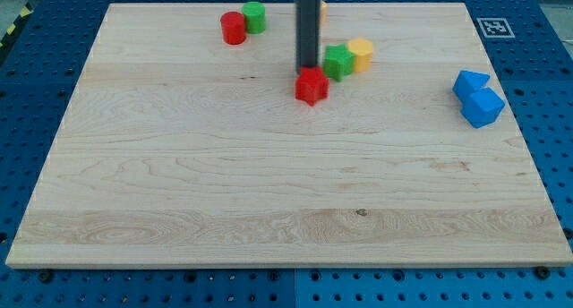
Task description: Slide red star closer to blue cube
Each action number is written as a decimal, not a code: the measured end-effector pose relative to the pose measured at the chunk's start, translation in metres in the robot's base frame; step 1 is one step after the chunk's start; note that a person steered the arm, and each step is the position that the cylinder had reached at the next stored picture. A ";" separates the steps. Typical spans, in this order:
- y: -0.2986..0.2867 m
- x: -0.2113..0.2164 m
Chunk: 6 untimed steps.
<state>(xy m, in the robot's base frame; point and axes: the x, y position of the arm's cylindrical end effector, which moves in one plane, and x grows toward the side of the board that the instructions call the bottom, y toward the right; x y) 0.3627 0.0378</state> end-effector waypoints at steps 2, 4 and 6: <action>-0.117 0.012; 0.045 0.024; -0.033 0.046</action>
<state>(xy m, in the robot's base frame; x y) 0.4089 0.0050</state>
